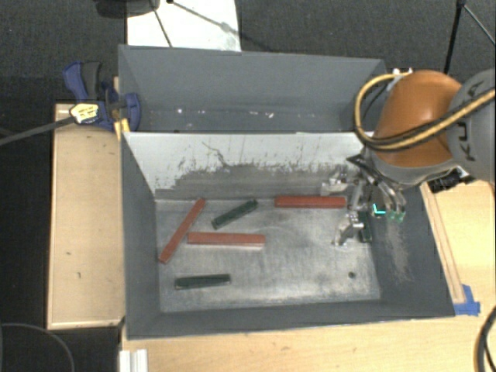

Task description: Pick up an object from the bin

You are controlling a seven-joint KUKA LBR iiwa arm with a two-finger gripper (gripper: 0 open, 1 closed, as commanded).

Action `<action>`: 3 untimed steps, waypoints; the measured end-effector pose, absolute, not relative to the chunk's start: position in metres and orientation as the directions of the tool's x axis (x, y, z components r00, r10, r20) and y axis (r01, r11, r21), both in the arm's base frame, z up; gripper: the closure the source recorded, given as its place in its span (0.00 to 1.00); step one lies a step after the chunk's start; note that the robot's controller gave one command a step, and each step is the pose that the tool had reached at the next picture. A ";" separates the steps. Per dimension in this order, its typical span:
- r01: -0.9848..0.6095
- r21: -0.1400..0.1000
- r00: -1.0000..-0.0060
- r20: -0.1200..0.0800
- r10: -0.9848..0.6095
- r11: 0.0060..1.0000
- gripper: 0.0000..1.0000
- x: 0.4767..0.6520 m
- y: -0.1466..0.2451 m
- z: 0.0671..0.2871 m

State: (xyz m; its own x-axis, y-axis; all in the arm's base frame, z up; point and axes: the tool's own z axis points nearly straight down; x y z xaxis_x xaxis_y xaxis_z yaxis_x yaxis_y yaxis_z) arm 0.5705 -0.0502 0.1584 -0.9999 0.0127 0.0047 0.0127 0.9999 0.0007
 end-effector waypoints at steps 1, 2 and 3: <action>0.011 0.000 -1.000 -0.003 0.011 1.000 0.00 0.572 -0.050 0.163; 0.018 0.000 -1.000 -0.009 0.018 1.000 0.00 0.568 0.001 0.110; 0.013 0.004 -1.000 0.003 0.013 1.000 0.00 0.569 0.031 0.082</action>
Offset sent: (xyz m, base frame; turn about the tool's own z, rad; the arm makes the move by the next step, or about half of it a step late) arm -0.0094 0.0910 -0.0884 0.0077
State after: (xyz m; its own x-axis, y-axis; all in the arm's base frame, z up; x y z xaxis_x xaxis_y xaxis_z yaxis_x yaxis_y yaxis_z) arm 0.5687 0.0308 0.0821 -0.9999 0.0129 0.0031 0.0129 0.9999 0.0038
